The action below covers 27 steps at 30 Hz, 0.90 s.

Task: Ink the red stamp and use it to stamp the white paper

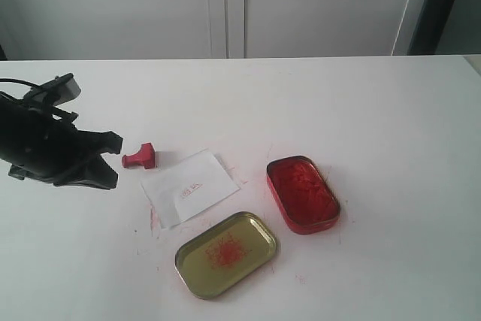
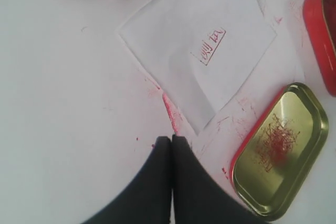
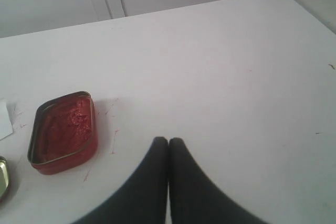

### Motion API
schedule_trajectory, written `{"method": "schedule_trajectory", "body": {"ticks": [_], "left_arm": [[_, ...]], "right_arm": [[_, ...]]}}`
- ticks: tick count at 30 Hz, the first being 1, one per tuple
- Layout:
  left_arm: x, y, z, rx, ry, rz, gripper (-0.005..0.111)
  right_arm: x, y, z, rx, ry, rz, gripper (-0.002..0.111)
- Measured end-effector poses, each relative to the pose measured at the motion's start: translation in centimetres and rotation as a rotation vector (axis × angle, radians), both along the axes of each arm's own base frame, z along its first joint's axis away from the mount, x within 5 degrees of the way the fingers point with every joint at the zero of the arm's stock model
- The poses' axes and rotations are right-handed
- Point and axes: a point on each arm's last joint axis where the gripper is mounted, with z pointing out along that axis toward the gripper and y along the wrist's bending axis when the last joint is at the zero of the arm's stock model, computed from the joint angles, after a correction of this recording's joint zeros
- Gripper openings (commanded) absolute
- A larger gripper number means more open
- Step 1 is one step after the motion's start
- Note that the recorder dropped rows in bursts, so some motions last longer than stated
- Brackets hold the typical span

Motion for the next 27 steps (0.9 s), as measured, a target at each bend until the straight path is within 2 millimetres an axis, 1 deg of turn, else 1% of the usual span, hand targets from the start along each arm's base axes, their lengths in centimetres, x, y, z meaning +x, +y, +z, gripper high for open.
{"method": "schedule_trajectory", "body": {"ticks": [12, 17, 22, 27], "left_arm": [[-1.8, -1.0, 1.8, 0.147, -0.052, -0.038, 0.000], [-2.9, -1.9, 3.0, 0.187, -0.093, -0.057, 0.000], [-4.1, -2.8, 4.3, 0.192, -0.147, -0.099, 0.000], [-5.0, -2.8, 5.7, 0.204, -0.201, -0.102, 0.000]], "right_arm": [[0.0, 0.0, 0.0, 0.000, 0.000, 0.000, 0.000], [0.0, 0.0, 0.0, 0.000, 0.000, 0.000, 0.000], [0.0, 0.0, 0.0, 0.000, 0.000, 0.000, 0.000], [0.0, 0.0, 0.0, 0.000, 0.000, 0.000, 0.000]]}}
